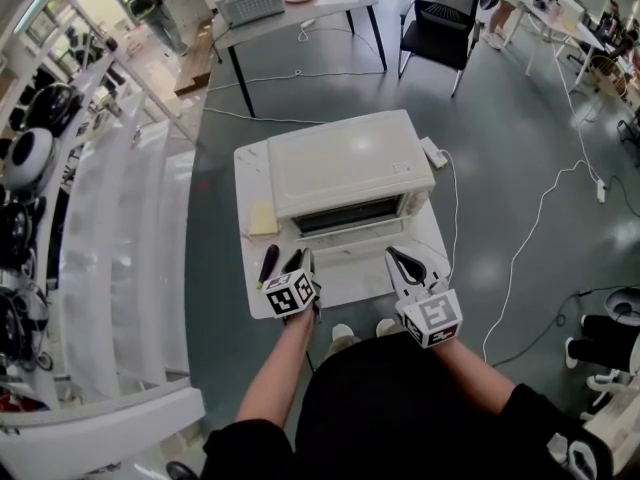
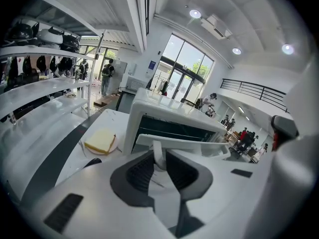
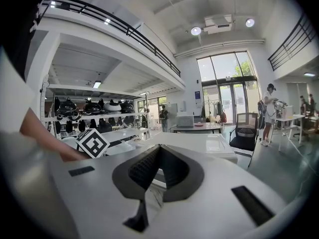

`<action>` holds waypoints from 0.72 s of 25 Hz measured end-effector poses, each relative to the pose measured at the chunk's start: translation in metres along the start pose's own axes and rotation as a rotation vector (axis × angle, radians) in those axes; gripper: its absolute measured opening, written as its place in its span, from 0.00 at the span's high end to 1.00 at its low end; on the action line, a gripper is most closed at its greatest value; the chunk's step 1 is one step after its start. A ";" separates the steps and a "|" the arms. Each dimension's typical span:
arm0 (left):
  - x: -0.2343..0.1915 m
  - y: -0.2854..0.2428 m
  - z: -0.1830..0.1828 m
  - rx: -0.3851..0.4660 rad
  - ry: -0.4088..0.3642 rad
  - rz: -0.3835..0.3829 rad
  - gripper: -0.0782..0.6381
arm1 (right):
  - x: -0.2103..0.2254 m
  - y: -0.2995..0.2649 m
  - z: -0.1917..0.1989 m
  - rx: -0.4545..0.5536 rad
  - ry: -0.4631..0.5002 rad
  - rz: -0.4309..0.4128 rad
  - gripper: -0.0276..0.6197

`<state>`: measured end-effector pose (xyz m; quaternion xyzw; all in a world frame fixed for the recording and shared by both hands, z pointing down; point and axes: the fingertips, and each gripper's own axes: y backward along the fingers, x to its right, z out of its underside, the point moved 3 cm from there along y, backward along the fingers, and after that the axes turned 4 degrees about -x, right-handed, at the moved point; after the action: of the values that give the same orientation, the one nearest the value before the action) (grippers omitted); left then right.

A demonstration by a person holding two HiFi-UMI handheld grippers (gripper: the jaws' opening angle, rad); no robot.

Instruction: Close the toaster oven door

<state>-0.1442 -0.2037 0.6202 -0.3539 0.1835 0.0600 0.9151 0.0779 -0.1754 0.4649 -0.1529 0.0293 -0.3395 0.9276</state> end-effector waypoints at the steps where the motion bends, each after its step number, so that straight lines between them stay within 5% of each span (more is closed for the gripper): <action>1: 0.000 0.000 0.000 0.001 0.000 0.000 0.77 | 0.000 0.000 0.000 0.000 0.001 0.000 0.92; 18: 0.000 -0.012 -0.024 0.029 -0.001 0.001 0.77 | 0.007 0.003 0.003 -0.009 0.009 0.027 0.92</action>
<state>-0.1487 -0.2286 0.6110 -0.3406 0.1839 0.0579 0.9202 0.0853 -0.1772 0.4668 -0.1550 0.0369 -0.3275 0.9313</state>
